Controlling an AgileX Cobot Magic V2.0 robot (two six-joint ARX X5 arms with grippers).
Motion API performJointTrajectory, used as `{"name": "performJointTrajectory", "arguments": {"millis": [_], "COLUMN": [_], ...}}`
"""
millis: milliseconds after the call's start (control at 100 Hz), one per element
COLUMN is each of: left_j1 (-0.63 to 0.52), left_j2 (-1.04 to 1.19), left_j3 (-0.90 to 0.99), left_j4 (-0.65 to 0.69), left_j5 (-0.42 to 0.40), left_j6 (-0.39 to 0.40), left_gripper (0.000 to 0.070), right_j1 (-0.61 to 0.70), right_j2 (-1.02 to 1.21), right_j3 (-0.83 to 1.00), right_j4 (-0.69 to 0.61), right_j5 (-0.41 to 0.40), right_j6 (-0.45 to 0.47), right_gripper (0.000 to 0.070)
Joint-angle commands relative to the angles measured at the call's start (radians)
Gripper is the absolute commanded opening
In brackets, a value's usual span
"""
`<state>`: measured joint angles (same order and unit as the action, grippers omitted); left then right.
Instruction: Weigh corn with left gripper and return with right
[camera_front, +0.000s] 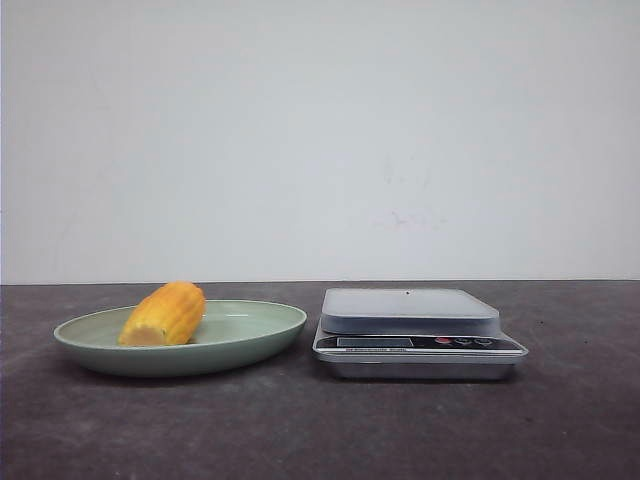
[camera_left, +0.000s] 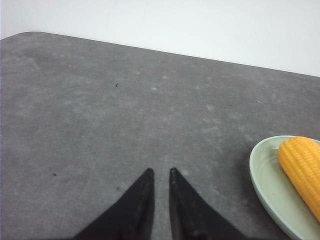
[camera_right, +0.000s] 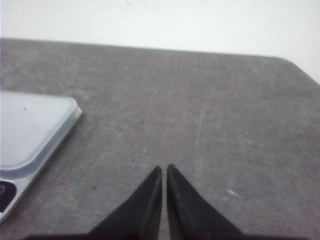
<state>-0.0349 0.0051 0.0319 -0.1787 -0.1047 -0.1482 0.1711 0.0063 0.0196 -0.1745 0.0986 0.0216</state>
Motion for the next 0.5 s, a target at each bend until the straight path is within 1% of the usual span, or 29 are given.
{"name": "performJointTrajectory", "arguments": {"millis": [0,490], "left_j1": [0.002,0.002], "left_j2": [-0.002,-0.002], "left_j3": [-0.018,-0.018], "left_j4": [-0.005,-0.005], "left_j5": [0.001,0.001], "left_j6": [0.009,0.009], "left_gripper": [0.0028,0.0028], "right_j1": [0.003,0.002], "right_j2": [-0.002,-0.002], "right_j3": [-0.006,-0.006], "right_j4": [0.003,0.018], "right_j5": [-0.001,-0.001], "right_j6": [-0.007,-0.007], "right_gripper": [0.001,0.001]}}
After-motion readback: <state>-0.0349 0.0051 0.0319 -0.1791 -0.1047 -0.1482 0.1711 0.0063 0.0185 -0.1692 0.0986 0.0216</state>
